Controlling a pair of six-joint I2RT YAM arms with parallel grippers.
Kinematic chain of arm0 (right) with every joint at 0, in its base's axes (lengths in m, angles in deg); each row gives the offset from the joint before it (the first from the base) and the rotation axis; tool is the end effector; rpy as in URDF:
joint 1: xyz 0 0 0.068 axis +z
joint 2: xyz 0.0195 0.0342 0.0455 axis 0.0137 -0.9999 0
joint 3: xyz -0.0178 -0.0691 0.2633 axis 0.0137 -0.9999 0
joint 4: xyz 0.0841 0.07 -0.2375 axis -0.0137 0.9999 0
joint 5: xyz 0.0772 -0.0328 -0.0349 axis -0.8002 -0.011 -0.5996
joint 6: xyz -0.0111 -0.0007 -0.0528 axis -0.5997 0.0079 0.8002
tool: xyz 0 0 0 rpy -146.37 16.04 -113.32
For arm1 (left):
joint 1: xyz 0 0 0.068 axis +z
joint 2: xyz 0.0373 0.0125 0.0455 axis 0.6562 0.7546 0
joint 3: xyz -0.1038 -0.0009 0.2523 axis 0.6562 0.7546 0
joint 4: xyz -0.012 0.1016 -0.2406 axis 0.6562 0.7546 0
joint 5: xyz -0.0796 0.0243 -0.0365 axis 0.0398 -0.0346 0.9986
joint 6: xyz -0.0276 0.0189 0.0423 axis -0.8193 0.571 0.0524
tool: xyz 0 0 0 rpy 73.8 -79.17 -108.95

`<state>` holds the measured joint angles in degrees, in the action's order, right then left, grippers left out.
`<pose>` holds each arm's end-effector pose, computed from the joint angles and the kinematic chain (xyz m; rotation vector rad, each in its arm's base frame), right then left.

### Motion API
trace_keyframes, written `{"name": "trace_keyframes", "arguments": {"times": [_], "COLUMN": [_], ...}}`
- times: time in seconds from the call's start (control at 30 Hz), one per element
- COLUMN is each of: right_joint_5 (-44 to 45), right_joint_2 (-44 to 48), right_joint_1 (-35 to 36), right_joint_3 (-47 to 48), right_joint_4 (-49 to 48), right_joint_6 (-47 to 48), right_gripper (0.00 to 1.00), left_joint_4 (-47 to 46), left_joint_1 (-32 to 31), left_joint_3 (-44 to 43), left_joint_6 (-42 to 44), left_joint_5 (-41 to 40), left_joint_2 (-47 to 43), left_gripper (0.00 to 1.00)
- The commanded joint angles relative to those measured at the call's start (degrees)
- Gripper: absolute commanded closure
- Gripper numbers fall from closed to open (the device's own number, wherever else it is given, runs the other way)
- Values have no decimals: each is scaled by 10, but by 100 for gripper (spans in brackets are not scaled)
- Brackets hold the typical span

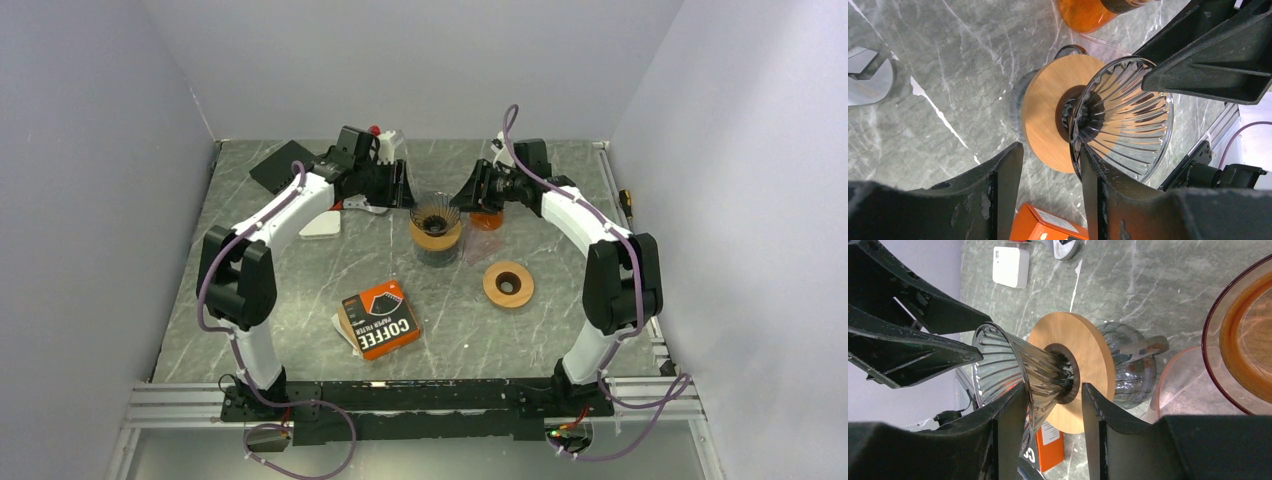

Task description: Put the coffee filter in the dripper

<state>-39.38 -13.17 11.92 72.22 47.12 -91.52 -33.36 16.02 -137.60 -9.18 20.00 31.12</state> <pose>0.3713 0.1065 0.2578 -0.0100 2.3667 1.1464 0.3679 -0.1888 0.2928 0.3601 2.3814 -0.9059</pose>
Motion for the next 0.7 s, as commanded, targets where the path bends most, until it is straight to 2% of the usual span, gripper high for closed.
{"name": "trace_keyframes", "arguments": {"times": [0.0, 0.1, 0.27, 0.43, 0.5, 0.67], "right_joint_5": [-12, -12, -13, -7, -4, 14], "right_joint_2": [-5, -8, -6, 16, 31, 77], "right_joint_1": [1, 1, 1, 1, 1, 1], "right_joint_3": [22, 22, 21, 25, 28, 25], "right_joint_4": [-20, -20, -19, -13, -12, -13], "right_joint_6": [-5, -5, -5, 0, 2, 3], "right_gripper": [55, 62, 63, 55, 45, 30], "left_joint_4": [-31, -33, -35, -43, -49, -75], "left_joint_1": [-2, -2, -2, -2, -2, -2], "left_joint_3": [-3, -5, -5, 0, 2, 32], "left_joint_6": [-7, -4, -3, -4, -4, 3], "left_joint_5": [24, 24, 30, 23, 15, -29], "left_joint_2": [12, 17, 18, -4, -19, -85], "left_gripper": [50, 57, 58, 41, 34, 19]}}
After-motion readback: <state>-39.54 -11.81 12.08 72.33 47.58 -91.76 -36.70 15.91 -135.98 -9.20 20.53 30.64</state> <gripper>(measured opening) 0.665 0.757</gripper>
